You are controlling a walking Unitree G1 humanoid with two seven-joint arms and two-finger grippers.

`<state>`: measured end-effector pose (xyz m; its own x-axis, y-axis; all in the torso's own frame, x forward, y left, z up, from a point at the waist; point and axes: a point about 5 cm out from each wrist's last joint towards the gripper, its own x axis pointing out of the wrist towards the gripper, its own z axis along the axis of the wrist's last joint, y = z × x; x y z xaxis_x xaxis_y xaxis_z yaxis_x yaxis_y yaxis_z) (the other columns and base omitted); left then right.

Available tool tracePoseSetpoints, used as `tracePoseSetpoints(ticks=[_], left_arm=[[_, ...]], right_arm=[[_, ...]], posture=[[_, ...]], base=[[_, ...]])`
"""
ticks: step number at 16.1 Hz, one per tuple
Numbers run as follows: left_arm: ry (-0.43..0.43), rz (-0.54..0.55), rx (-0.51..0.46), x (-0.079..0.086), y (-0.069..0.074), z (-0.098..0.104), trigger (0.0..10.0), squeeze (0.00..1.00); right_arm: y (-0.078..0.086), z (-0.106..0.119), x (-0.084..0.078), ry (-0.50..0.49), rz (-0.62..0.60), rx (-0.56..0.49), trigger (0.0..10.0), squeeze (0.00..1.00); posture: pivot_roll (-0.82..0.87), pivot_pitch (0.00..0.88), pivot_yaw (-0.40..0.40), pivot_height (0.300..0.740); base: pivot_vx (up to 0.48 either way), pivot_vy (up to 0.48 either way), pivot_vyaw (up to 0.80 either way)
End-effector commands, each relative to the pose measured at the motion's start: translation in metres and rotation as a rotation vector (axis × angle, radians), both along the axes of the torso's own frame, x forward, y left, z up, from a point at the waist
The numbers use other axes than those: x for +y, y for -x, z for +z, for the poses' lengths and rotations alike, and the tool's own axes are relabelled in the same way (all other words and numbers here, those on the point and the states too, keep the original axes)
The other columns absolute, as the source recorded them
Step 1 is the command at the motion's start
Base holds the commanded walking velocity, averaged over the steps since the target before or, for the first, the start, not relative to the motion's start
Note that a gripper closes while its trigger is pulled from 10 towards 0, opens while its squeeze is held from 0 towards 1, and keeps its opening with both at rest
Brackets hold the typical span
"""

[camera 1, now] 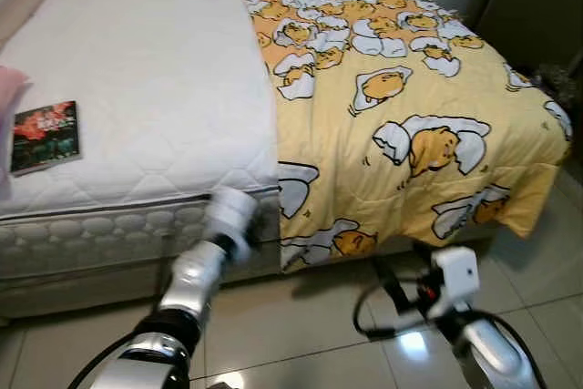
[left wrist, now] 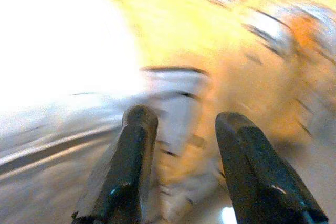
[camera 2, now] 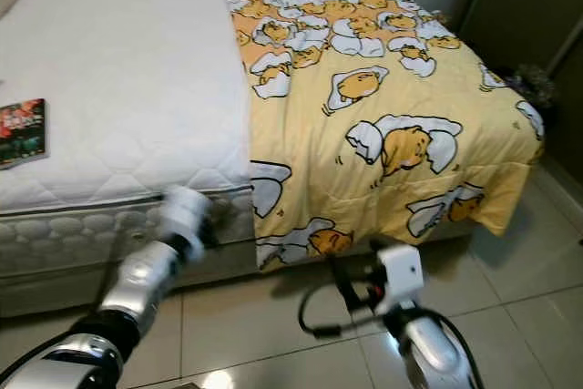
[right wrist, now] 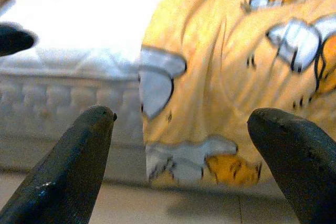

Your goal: Clean up the room

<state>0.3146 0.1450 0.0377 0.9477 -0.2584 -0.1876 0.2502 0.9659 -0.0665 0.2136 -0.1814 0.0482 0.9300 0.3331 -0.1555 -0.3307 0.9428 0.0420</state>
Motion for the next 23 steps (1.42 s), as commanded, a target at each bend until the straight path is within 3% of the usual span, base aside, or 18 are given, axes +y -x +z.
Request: tracePoseSetpoints(ticks=[1, 2, 3, 5, 6, 9, 12, 13, 14, 18, 20, 23], left_arm=[[0.065, 0.171, 0.029, 0.013, -0.001, -0.001, 10.0, 0.0], [0.093, 0.252, 0.027, 0.018, -0.002, 0.001, 10.0, 0.0], [0.069, 0.317, 0.017, 0.018, -0.001, 0.004, 10.0, 0.0], [-0.056, 0.217, -0.062, 0.005, 0.002, 0.014, 10.0, 0.0], [-0.061, 0.205, -0.167, 0.009, 0.007, 0.031, 10.0, 1.0], [-0.125, 0.202, -0.266, 0.011, 0.01, 0.049, 10.0, 1.0], [-0.08, 0.205, -0.226, 0.003, 0.005, 0.05, 10.0, 1.0], [-0.088, 0.194, -0.223, 0.001, 0.003, 0.051, 10.0, 0.0], [-0.077, 0.207, -0.194, 0.002, 0.0, 0.049, 10.0, 0.0], [-0.009, 0.297, -0.143, 0.01, 0.0, 0.044, 10.0, 0.0], [-0.003, 0.356, -0.109, 0.022, 0.006, 0.037, 10.0, 0.0], [0.001, 0.371, -0.105, 0.027, 0.009, 0.036, 10.0, 0.0]], right_arm=[[-0.009, 0.012, -0.004, 0.033, -0.045, -0.072, 10.0, 0.0], [-0.015, 0.015, -0.005, 0.052, -0.075, -0.087, 10.0, 0.0], [-0.029, 0.025, -0.007, 0.074, -0.142, -0.135, 10.0, 0.0], [-0.041, 0.038, -0.016, 0.123, -0.246, -0.194, 10.0, 0.0], [-0.045, 0.048, -0.021, 0.106, -0.317, -0.234, 10.0, 1.0], [-0.04, 0.051, -0.024, 0.047, -0.37, -0.282, 10.0, 1.0], [-0.042, 0.049, -0.022, 0.078, -0.391, -0.281, 10.0, 1.0], [-0.043, 0.048, -0.021, 0.099, -0.37, -0.26, 10.0, 1.0], [-0.045, 0.046, -0.019, 0.12, -0.326, -0.246, 10.0, 0.0], [-0.054, 0.045, -0.01, 0.101, -0.249, -0.219, 10.0, 0.0], [-0.053, 0.044, -0.016, 0.066, -0.267, -0.211, 10.0, 0.0], [-0.049, 0.039, -0.021, 0.055, -0.281, -0.194, 10.0, 0.0]], posture=[[-0.13, 0.0, 0.02, 0.74], [-0.13, 0.0, 0.021, 0.74], [-0.12, 0.0, 0.027, 0.74], [-0.11, 0.0, 0.033, 0.74], [-0.11, 0.0, 0.038, 0.74], [-0.1, 0.0, 0.047, 0.74], [-0.12, 0.0, 0.052, 0.74], [-0.12, 0.0, 0.047, 0.74], [-0.12, 0.0, 0.043, 0.74], [-0.11, 0.0, 0.032, 0.74], [-0.1, 0.0, 0.024, 0.74], [-0.1, 0.0, 0.021, 0.74]], base=[[0.0, 0.0, 0.0], [0.0, 0.0, 0.0], [0.0, 0.0, 0.0], [0.0, 0.0, 0.0], [0.0, 0.0, 0.0], [0.0, 0.0, 0.0], [0.0, 0.0, 0.0], [0.0, 0.0, 0.0], [0.0, 0.0, 0.0], [0.0, -0.448, 0.0], [0.242, -0.411, 0.0], [0.256, -0.404, 0.0]])
